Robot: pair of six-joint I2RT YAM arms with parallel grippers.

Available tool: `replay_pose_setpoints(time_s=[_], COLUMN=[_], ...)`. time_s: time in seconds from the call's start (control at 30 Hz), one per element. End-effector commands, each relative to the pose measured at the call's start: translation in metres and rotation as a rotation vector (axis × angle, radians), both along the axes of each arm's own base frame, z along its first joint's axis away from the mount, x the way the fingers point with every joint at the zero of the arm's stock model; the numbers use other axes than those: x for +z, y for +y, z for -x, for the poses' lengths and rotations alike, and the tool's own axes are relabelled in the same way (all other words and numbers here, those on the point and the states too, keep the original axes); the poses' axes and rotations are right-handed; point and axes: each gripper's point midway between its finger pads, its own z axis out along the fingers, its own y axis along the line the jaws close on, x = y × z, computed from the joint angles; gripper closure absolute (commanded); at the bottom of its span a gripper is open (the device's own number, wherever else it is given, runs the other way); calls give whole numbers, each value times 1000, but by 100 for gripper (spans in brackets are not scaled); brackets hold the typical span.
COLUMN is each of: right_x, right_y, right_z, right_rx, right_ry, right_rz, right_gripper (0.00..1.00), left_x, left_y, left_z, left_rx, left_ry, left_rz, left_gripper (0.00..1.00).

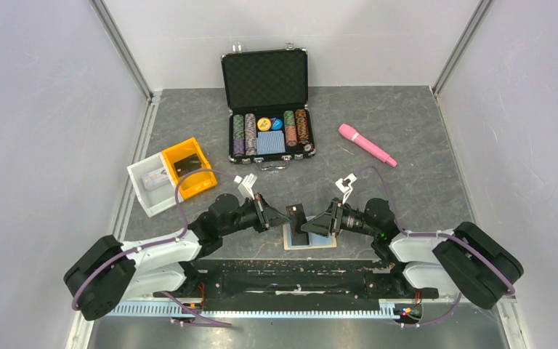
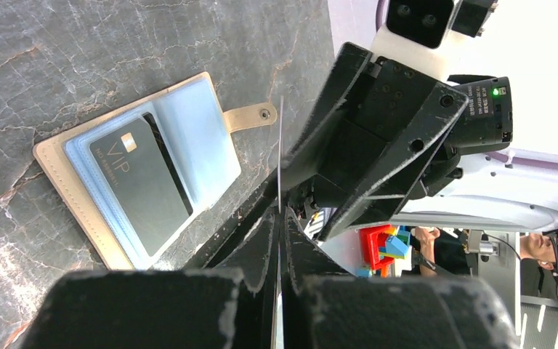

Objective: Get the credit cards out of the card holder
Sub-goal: Remove the credit card from the card holder.

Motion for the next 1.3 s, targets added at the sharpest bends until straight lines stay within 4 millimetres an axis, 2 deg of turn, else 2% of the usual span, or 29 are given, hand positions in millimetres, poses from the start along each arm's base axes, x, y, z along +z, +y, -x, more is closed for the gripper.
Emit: replay_pose_setpoints(time_s=[0.0,0.13,0.2,0.27,0.43,0.57,0.7,0.9,1.07,1.17,1.27], right_x=[43,43,44,46,40,35,36,50,55,66,60], right_y=[7,6,7,8,9,7,6,3,1,-1,1], right_z=[10,14,16,20,29,42,52,67,75,82,81], right_rx=[80,98,118,151,223,304,382,467,488,513,512], right_ry=[-57,-63,-78,-93,-118,-129,-146,-162,-124,-114,-75], right_rz=[-168,-180,-178,-178,-151,-138,-143,-208,-251,-310,-301], right_gripper=[58,87,95,100,100,100,100,100,100,100,100], left_x=[13,16,16,17,17,29,35,44,53,55,56], left_y=[-3,-3,-1,1,13,23,30,20,16,12,6], left_z=[1,3,2,3,8,15,30,52,52,50,50], left_rx=[-9,-20,-18,-22,-43,-96,-184,-362,-416,-440,-469], left_ry=[-10,-12,-18,-34,-81,-141,-153,-138,-155,-157,-136], left_rz=[59,52,31,11,-91,-182,-253,-238,-252,-267,-259], left_gripper=[97,86,79,70,51,43,42,44,45,47,50])
